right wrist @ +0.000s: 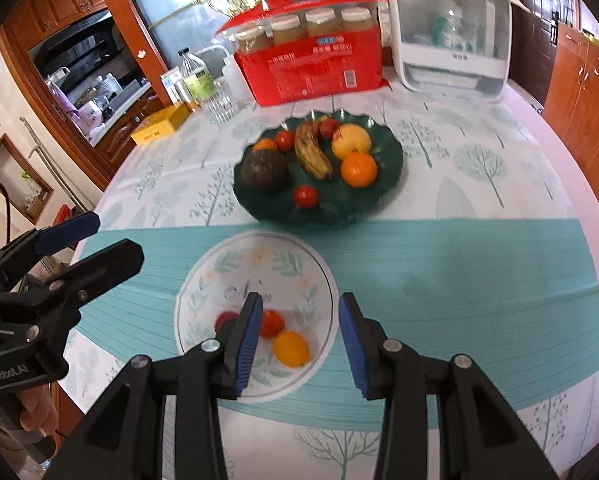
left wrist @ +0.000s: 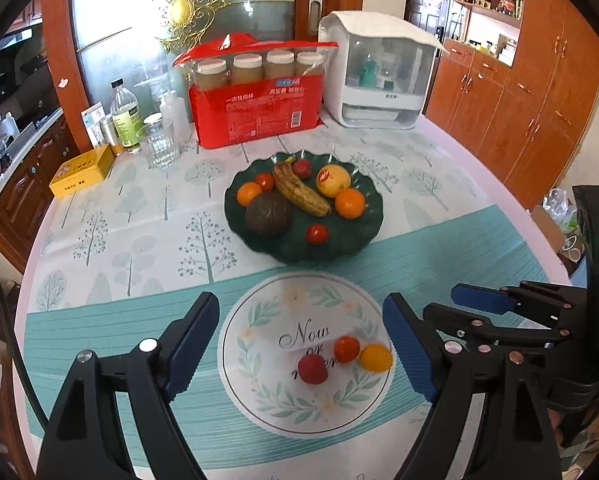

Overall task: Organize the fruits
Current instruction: 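Withdraw both tools back toward the white plate, then grasp the red lychee with the left tool while the right tool grasps the yellow citrus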

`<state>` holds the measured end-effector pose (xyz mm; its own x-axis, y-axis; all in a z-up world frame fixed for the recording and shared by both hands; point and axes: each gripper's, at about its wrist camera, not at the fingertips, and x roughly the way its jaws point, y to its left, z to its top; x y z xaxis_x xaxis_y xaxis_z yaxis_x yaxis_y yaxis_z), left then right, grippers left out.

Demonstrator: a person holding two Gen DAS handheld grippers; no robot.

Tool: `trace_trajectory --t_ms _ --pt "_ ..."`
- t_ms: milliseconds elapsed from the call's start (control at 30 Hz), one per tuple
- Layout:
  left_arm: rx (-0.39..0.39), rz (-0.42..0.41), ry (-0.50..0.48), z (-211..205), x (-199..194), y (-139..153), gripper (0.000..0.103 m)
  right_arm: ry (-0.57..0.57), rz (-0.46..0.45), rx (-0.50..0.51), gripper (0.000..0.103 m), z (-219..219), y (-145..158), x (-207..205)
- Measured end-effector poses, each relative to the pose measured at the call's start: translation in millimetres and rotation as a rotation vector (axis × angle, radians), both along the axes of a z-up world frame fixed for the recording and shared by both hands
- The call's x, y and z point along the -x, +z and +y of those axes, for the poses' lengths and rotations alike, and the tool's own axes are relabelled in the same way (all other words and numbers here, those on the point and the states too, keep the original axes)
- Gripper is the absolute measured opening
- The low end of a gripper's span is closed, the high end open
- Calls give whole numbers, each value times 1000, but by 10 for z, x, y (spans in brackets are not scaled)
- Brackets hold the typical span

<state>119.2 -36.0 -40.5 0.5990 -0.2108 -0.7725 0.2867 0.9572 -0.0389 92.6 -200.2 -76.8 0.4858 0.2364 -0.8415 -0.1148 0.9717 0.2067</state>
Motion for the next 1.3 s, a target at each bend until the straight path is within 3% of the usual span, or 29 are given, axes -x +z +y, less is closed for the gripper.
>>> trace_trajectory --t_ms 333,567,800,967,1300 --pt "-59 97 24 -25 50 -686 83 37 88 60 40 97 -512 140" --pt "-15 190 29 7 -15 -1059 83 73 126 45 40 170 -741 104" --pt "37 247 45 70 -132 -1218 80 101 129 53 40 233 -864 21" --pt "54 275 37 61 -209 -1303 69 139 108 67 40 322 -897 -25" --pt "102 340 22 -1 -291 -1439 35 168 92 80 39 344 -991 -63"
